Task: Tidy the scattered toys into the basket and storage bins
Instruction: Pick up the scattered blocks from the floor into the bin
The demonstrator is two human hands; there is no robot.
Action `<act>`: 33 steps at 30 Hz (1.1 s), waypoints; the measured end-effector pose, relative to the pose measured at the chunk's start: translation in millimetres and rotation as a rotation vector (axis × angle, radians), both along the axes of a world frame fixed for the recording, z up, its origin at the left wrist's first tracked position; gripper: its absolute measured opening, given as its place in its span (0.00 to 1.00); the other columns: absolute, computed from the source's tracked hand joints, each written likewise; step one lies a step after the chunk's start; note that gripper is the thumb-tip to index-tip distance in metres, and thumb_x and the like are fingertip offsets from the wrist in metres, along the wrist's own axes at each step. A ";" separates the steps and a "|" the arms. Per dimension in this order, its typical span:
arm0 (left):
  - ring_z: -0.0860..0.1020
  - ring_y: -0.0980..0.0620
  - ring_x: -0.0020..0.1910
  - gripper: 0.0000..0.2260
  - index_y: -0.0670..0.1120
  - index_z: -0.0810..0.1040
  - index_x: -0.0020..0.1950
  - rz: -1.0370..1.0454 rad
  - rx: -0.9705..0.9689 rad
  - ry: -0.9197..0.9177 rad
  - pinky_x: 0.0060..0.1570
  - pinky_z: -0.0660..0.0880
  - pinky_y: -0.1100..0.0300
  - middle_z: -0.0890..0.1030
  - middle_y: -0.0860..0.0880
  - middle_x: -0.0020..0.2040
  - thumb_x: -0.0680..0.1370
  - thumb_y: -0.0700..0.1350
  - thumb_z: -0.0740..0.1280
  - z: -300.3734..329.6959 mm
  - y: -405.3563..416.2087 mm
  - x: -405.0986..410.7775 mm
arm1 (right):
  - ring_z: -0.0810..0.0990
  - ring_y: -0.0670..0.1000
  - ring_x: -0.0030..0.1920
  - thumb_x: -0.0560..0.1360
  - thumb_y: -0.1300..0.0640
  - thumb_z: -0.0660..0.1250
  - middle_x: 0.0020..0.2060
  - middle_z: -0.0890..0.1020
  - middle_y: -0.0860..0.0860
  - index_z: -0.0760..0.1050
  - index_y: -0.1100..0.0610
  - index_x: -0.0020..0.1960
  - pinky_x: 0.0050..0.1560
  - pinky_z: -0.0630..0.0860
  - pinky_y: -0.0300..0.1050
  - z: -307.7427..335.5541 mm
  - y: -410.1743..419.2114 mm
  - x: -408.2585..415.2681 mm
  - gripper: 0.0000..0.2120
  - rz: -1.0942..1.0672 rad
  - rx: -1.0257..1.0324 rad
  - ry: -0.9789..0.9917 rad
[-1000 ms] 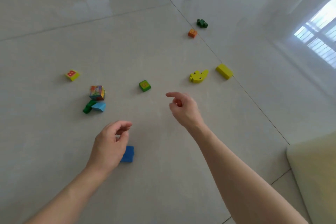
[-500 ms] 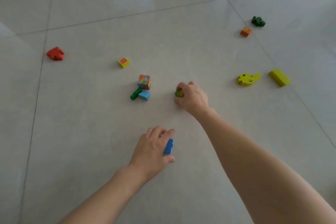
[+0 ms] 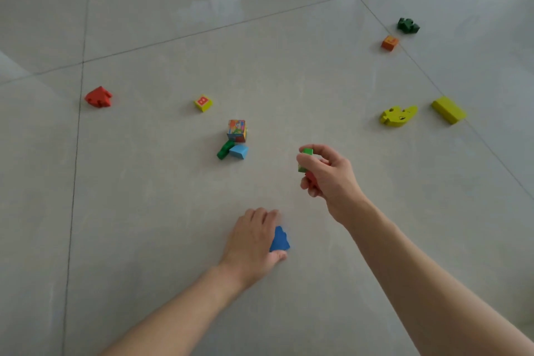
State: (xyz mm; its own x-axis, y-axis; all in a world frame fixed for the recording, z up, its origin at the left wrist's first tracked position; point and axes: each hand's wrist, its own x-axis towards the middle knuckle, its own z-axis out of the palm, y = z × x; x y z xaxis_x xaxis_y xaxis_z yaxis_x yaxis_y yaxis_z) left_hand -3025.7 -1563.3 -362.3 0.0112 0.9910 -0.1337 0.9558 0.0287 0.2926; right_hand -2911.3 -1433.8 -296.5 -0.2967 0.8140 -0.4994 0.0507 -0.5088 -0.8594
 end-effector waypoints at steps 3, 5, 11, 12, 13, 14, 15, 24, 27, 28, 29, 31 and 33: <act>0.74 0.49 0.51 0.21 0.46 0.71 0.60 0.189 -0.101 -0.241 0.50 0.68 0.65 0.70 0.49 0.52 0.70 0.50 0.70 8.6 4.7 1.7 | 0.72 0.46 0.20 0.74 0.63 0.66 0.31 0.74 0.50 0.75 0.53 0.43 0.21 0.63 0.35 1.7 -3.8 0.8 0.06 -0.036 -0.020 -0.002; 0.74 0.55 0.44 0.13 0.46 0.73 0.54 0.355 -0.078 -0.454 0.41 0.66 0.72 0.67 0.50 0.50 0.71 0.44 0.70 17.7 13.2 -0.3 | 0.72 0.46 0.21 0.74 0.63 0.66 0.31 0.74 0.51 0.75 0.53 0.43 0.21 0.63 0.35 2.7 -6.3 0.1 0.06 -0.043 -0.037 0.002; 0.74 0.43 0.46 0.11 0.45 0.66 0.44 0.958 0.166 -0.646 0.41 0.64 0.58 0.74 0.47 0.42 0.69 0.51 0.60 49.3 77.7 -45.0 | 0.72 0.47 0.22 0.74 0.62 0.67 0.31 0.75 0.50 0.76 0.54 0.45 0.22 0.63 0.35 9.0 -7.7 -0.9 0.04 -0.033 -0.061 0.032; 0.74 0.42 0.50 0.11 0.44 0.66 0.47 0.994 0.164 -0.518 0.43 0.64 0.57 0.76 0.45 0.46 0.72 0.51 0.61 51.7 88.8 -56.2 | 0.72 0.47 0.23 0.74 0.62 0.67 0.31 0.75 0.50 0.76 0.54 0.46 0.22 0.64 0.36 10.1 -7.9 -0.3 0.04 -0.029 -0.061 0.031; 0.75 0.41 0.52 0.13 0.44 0.67 0.50 0.978 0.143 -0.392 0.44 0.66 0.56 0.76 0.43 0.51 0.74 0.51 0.64 51.0 98.1 -66.2 | 0.72 0.47 0.23 0.74 0.62 0.67 0.31 0.75 0.50 0.76 0.54 0.46 0.22 0.64 0.36 11.2 -7.8 0.7 0.04 -0.029 -0.056 0.032; 0.75 0.41 0.54 0.17 0.43 0.68 0.53 0.929 0.096 -0.291 0.46 0.68 0.55 0.75 0.42 0.55 0.73 0.53 0.67 50.3 106.6 -73.2 | 0.72 0.48 0.23 0.74 0.62 0.67 0.32 0.75 0.50 0.76 0.54 0.46 0.22 0.64 0.36 12.4 -7.3 2.3 0.04 -0.032 -0.049 0.032; 0.75 0.41 0.55 0.23 0.43 0.68 0.56 0.869 0.019 -0.216 0.48 0.69 0.54 0.73 0.42 0.58 0.71 0.56 0.69 47.8 112.5 -77.3 | 0.72 0.48 0.23 0.74 0.62 0.67 0.32 0.75 0.50 0.76 0.54 0.46 0.22 0.63 0.36 13.2 -7.1 4.1 0.04 -0.037 -0.043 0.030; 0.75 0.42 0.58 0.26 0.41 0.70 0.60 0.821 -0.089 -0.139 0.52 0.71 0.54 0.73 0.42 0.61 0.71 0.57 0.70 11.7 113.1 -72.5 | 0.72 0.48 0.23 0.74 0.62 0.67 0.33 0.74 0.51 0.76 0.55 0.47 0.23 0.63 0.37 13.6 -8.9 22.4 0.04 -0.100 -0.039 -0.002; 0.76 0.43 0.54 0.25 0.42 0.72 0.59 0.801 -0.027 -0.229 0.48 0.71 0.56 0.77 0.44 0.56 0.70 0.57 0.71 11.9 102.5 -69.8 | 0.72 0.48 0.23 0.74 0.62 0.67 0.33 0.75 0.51 0.76 0.55 0.48 0.23 0.64 0.36 13.9 -12.1 24.7 0.04 -0.115 -0.065 0.017; 0.77 0.44 0.51 0.24 0.42 0.73 0.58 0.797 0.015 -0.313 0.46 0.70 0.57 0.77 0.45 0.53 0.70 0.56 0.71 14.7 99.1 -65.0 | 0.72 0.48 0.23 0.74 0.61 0.67 0.33 0.75 0.51 0.76 0.55 0.48 0.22 0.64 0.36 14.8 -12.8 26.1 0.04 -0.123 -0.076 0.028; 0.76 0.45 0.46 0.21 0.42 0.74 0.55 0.792 0.062 -0.442 0.44 0.70 0.58 0.77 0.46 0.48 0.70 0.54 0.73 18.7 95.8 -59.1 | 0.72 0.48 0.23 0.74 0.61 0.67 0.33 0.75 0.51 0.76 0.55 0.48 0.22 0.64 0.36 15.8 -13.5 26.5 0.04 -0.129 -0.093 0.045; 0.71 0.50 0.34 0.18 0.44 0.73 0.45 0.762 0.115 -0.788 0.33 0.68 0.65 0.73 0.49 0.37 0.67 0.54 0.75 31.9 90.7 -41.1 | 0.72 0.48 0.24 0.74 0.61 0.67 0.33 0.75 0.51 0.76 0.55 0.48 0.22 0.65 0.36 20.0 -15.6 31.2 0.04 -0.150 -0.126 0.099; 0.67 0.53 0.25 0.18 0.46 0.69 0.39 0.734 0.088 -1.075 0.23 0.64 0.68 0.69 0.50 0.31 0.64 0.57 0.72 53.1 88.7 -19.0 | 0.73 0.48 0.24 0.75 0.60 0.65 0.34 0.76 0.52 0.76 0.55 0.48 0.22 0.64 0.35 27.4 -18.7 40.1 0.03 -0.200 -0.157 0.181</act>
